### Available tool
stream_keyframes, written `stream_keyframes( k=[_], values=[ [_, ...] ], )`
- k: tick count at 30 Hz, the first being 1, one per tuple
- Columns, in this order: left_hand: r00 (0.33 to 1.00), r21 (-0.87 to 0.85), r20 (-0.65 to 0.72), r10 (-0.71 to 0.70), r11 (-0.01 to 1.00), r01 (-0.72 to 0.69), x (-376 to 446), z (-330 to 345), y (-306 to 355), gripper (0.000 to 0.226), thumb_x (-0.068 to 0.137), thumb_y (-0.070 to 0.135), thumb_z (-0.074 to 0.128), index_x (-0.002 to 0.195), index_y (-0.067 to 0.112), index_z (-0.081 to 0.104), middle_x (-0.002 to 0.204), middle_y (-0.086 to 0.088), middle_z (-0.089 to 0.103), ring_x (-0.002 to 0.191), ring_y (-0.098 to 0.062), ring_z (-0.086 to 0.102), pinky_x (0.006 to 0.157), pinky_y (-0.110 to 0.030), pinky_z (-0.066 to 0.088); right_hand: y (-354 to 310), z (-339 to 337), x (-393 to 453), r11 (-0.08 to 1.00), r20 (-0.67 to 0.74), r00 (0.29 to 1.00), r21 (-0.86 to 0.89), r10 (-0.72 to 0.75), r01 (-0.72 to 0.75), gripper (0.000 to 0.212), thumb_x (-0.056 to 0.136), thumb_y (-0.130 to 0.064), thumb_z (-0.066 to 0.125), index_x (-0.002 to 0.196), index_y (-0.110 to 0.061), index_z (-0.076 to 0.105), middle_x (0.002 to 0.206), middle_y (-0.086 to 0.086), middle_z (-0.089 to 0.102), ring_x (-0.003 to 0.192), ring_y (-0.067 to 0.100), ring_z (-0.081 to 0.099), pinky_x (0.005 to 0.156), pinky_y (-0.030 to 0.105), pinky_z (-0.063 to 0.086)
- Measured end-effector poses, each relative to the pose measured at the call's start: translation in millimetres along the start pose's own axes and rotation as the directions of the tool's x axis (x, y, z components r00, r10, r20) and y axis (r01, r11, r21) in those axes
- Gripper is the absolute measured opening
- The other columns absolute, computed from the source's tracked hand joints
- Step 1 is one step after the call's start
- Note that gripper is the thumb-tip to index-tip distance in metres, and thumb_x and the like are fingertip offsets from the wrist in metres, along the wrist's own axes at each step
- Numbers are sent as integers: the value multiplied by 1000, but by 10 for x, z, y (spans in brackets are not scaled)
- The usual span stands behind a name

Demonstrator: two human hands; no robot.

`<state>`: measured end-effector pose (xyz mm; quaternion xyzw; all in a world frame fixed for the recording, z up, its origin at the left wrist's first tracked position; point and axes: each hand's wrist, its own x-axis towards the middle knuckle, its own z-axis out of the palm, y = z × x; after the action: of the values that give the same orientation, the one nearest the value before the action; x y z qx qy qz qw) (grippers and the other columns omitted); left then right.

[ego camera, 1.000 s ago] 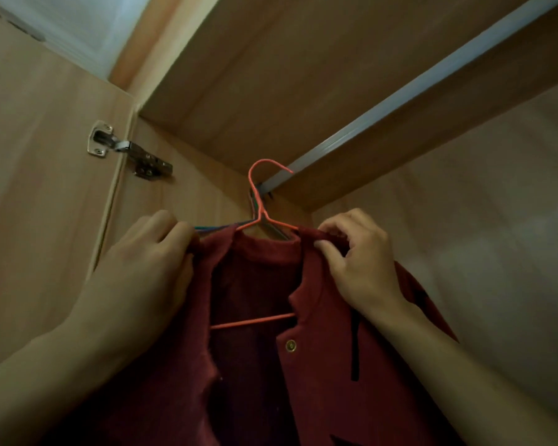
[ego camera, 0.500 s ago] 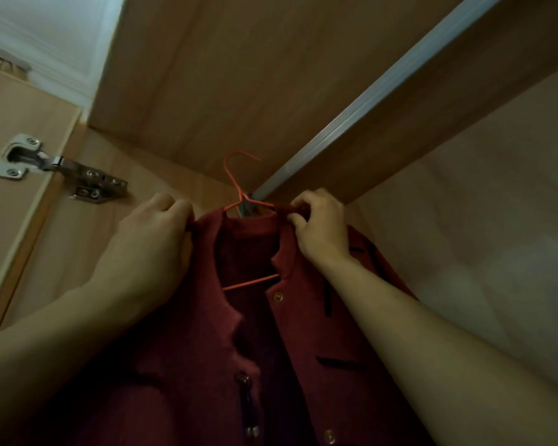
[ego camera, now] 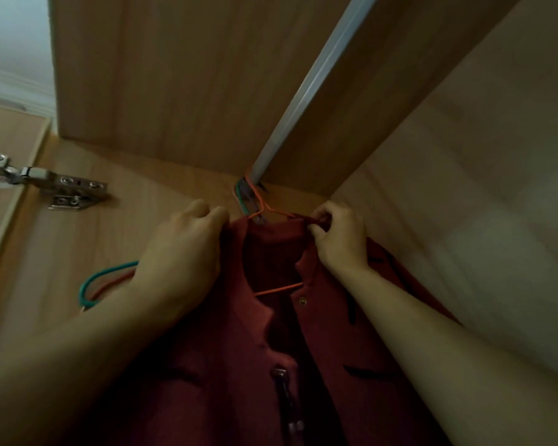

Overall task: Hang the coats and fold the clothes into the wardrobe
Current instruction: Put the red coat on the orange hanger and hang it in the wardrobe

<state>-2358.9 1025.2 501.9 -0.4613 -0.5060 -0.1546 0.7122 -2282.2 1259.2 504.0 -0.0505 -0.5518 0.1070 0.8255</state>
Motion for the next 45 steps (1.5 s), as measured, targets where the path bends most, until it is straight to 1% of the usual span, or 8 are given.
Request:
stream_keyframes(
  k=[4, 7, 10, 13, 16, 22, 31, 45],
  values=[
    [997, 81, -11, 76, 994, -75, -51, 38, -44, 12, 86, 2, 54, 92, 6, 63, 88, -12, 55, 77, -34, 54, 64, -47, 50, 64, 92, -112, 999, -55, 998, 46, 12, -10, 13, 84, -10, 74, 92, -19, 68, 94, -4, 56, 86, 10, 50, 66, -2, 29],
    [974, 246, 103, 203, 943, -223, -129, 43, -4, 24, 82, 14, 48, 97, 7, 67, 99, -12, 63, 89, -37, 56, 72, -51, 49, 100, 85, -272, 996, 2, 998, 52, -69, 69, 25, 92, -11, 65, 116, -10, 67, 114, 5, 61, 106, 18, 55, 85, -3, 27],
    [969, 314, 176, 173, 923, -222, -357, 33, 50, 43, 87, 25, 46, 118, 2, 66, 126, -20, 63, 110, -40, 61, 88, -52, 51, 178, 6, -556, 983, 196, 976, -137, -94, 122, 54, 103, -32, 44, 153, -15, 35, 155, 10, 36, 146, 26, 29, 122, 42, 15],
    [960, 379, 247, 130, 899, -219, -594, 41, 57, 69, 92, 46, 37, 141, -1, 51, 151, -23, 44, 138, -39, 43, 110, -55, 38, 350, -167, -780, 894, 359, 931, -436, 69, 102, 68, 98, -60, 14, 159, -32, 1, 167, 8, 2, 154, 30, -5, 118, 62, -8],
    [948, 399, 301, 102, 890, -222, -652, 43, 104, 77, 92, 58, 32, 145, 4, 48, 156, -22, 35, 146, -38, 32, 115, -57, 29, 542, -254, -917, 887, 449, 875, -458, 179, 54, 76, 90, -71, 5, 156, -38, -11, 167, 9, -12, 152, 31, -15, 120, 60, -9],
    [926, 381, 376, 34, 905, -188, -768, -3, 275, 81, 91, 61, 27, 148, 6, 45, 157, -23, 32, 148, -37, 27, 118, -58, 23, 612, -305, -1295, 935, 521, 824, -354, 224, -30, 79, 95, -70, 20, 153, -38, -22, 165, 8, -20, 153, 28, -13, 123, 53, -1],
    [902, 280, 431, -40, 956, -92, -1731, -265, 692, 78, 93, 59, 31, 149, 6, 41, 160, -16, 30, 151, -31, 22, 118, -58, 24, 656, -927, -2236, 934, 633, 737, -356, 235, 8, 74, 94, -67, 14, 155, -36, -17, 164, -1, -25, 151, 17, -20, 122, 41, -7],
    [847, 200, 519, -117, 980, 13, -2042, -816, 1051, 76, 95, 60, 23, 150, 12, 41, 159, -12, 34, 151, -29, 21, 122, -54, 19, 24, -1686, -2535, 955, 702, 657, -280, 274, -99, 64, 102, -56, 30, 158, -36, 6, 167, -4, -7, 153, 15, -4, 122, 52, 12]
  ],
)
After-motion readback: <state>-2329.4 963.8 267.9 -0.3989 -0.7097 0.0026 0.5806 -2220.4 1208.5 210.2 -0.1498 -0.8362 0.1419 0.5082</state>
